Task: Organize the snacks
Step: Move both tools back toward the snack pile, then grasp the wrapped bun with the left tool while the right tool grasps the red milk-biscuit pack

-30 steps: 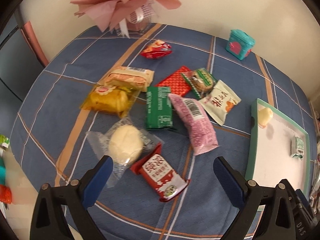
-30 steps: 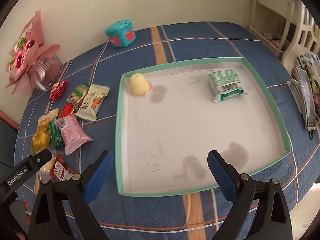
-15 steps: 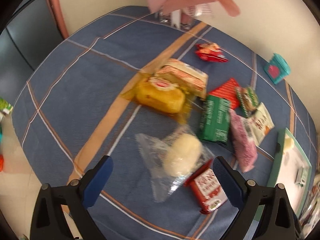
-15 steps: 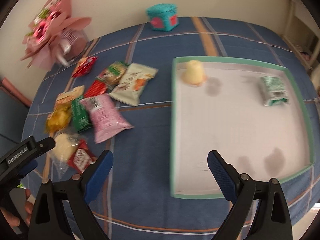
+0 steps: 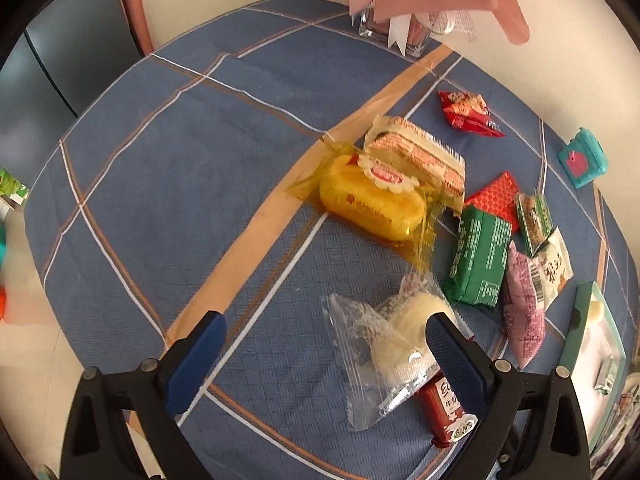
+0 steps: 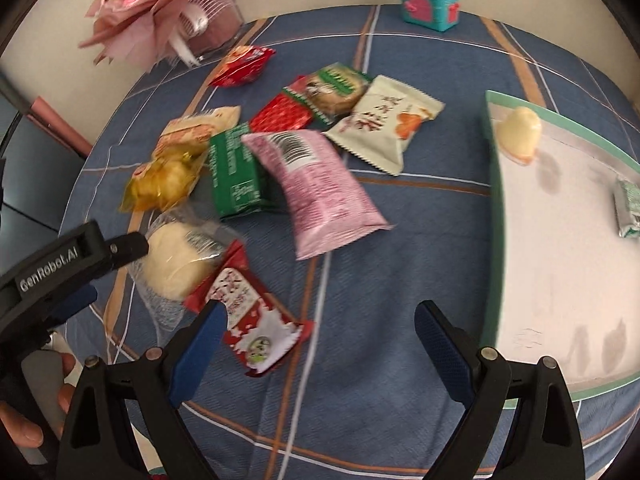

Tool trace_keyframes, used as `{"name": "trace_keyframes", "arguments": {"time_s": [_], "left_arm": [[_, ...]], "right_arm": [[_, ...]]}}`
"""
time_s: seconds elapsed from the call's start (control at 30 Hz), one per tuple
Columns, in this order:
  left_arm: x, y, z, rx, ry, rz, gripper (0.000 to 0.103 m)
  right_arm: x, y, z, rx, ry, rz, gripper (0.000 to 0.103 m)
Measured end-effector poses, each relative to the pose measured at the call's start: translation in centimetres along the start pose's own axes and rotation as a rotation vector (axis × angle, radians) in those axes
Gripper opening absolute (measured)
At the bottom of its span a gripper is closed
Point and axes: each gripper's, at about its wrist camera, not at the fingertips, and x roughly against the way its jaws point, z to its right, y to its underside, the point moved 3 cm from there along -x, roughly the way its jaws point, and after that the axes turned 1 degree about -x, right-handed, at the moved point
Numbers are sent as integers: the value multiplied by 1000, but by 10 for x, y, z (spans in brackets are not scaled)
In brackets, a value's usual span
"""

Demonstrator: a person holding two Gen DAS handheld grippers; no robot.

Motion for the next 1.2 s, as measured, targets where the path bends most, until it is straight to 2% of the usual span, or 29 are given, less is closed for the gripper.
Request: {"name": "trace_keyframes", "arguments": {"time_s": [0.27, 0.47, 0.57, 0.63, 0.77, 0.93, 1.07, 1.2], "left_arm": [[-3, -3, 0, -4, 0, -2, 101], [-2, -3, -1, -7, 0, 3, 101], [-2, -3, 0, -6, 1, 6, 101], [-2, -3, 1, -9, 6, 5, 101], [-1, -4, 7, -23, 18, 16, 101], [7, -6, 21, -84, 43, 53, 101], [7, -7, 31, -127, 57, 58, 101], [3, -5, 40, -166, 55, 52, 101]], "right_arm": [[-12, 6, -19, 28, -18, -42, 95], [-23, 10, -34, 69, 7, -65, 94], [-30, 11, -37, 84, 27, -80, 87], [-33, 11, -37, 81, 24, -84, 86], [-29, 8, -33, 67, 27, -60, 78], [-26, 7, -26, 35, 19, -59, 73], [-22, -1, -13, 13, 31, -53, 64], [-16, -4, 6, -26, 33, -50, 62]]}}
